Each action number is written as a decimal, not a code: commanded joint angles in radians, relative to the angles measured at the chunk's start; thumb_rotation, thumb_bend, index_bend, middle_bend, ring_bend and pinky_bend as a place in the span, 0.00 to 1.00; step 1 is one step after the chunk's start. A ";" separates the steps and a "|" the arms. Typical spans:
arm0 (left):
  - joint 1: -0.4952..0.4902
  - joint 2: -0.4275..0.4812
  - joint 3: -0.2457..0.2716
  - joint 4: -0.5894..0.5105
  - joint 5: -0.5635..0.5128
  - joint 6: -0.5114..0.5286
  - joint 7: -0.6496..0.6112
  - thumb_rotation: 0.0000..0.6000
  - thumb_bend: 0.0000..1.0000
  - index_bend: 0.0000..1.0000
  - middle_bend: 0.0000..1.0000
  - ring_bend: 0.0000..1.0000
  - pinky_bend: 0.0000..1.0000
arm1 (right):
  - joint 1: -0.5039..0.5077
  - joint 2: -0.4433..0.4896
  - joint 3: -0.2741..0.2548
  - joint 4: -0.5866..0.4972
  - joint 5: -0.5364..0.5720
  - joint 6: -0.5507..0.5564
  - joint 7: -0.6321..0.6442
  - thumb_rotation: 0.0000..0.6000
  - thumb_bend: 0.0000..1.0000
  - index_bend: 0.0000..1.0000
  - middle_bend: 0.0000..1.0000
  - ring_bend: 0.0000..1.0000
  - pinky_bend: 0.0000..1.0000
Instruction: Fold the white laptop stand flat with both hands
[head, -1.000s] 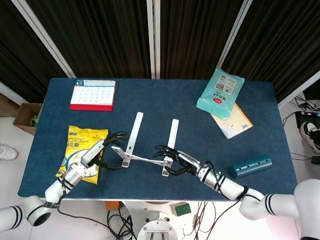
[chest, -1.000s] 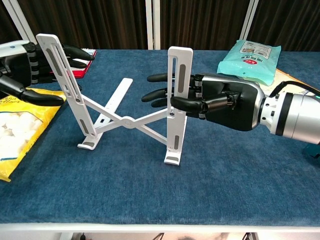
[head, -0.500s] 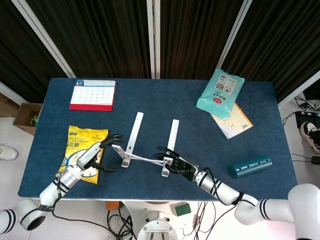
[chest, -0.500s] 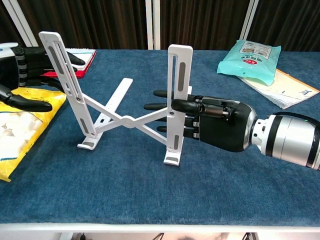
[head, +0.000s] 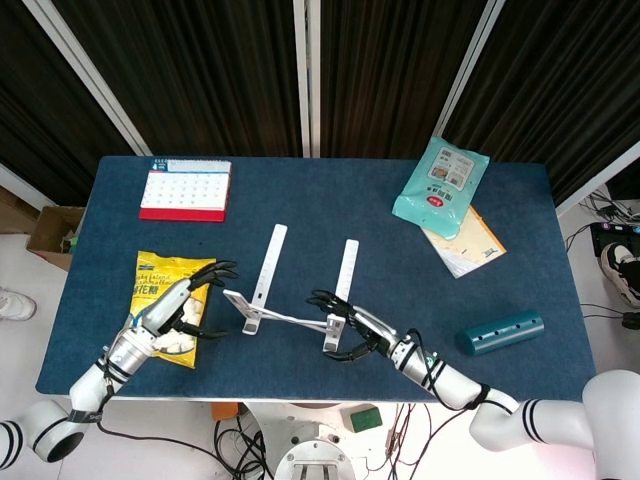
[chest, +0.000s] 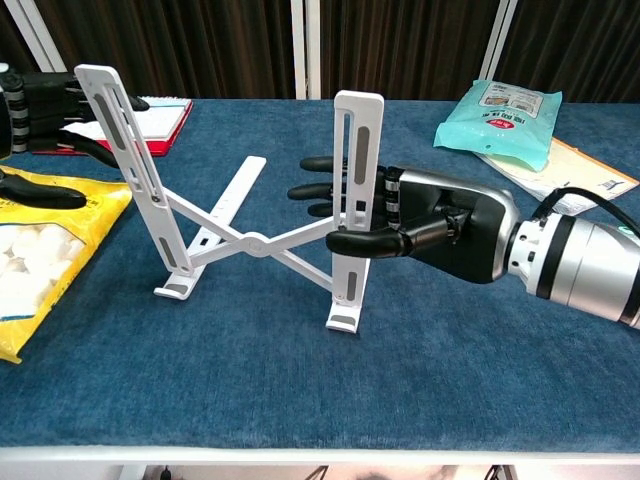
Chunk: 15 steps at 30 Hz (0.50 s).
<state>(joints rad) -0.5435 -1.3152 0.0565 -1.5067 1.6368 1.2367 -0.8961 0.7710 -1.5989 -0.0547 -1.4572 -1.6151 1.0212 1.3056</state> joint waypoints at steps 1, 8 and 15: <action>0.021 0.019 -0.012 -0.013 -0.026 0.014 0.103 1.00 0.02 0.22 0.11 0.09 0.25 | -0.023 -0.007 0.098 -0.099 0.097 0.024 -0.295 1.00 0.17 0.00 0.06 0.00 0.00; 0.050 0.051 -0.020 -0.042 -0.066 0.012 0.254 1.00 0.02 0.22 0.11 0.09 0.25 | -0.038 -0.068 0.212 -0.118 0.262 0.013 -0.405 1.00 0.23 0.00 0.06 0.00 0.00; 0.065 0.068 -0.027 -0.058 -0.081 0.006 0.320 1.00 0.02 0.22 0.11 0.09 0.25 | -0.057 -0.105 0.307 -0.094 0.423 0.005 -0.489 1.00 0.29 0.00 0.06 0.00 0.00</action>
<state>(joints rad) -0.4812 -1.2503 0.0312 -1.5623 1.5580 1.2440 -0.5794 0.7238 -1.6900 0.2263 -1.5599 -1.2258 1.0297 0.8480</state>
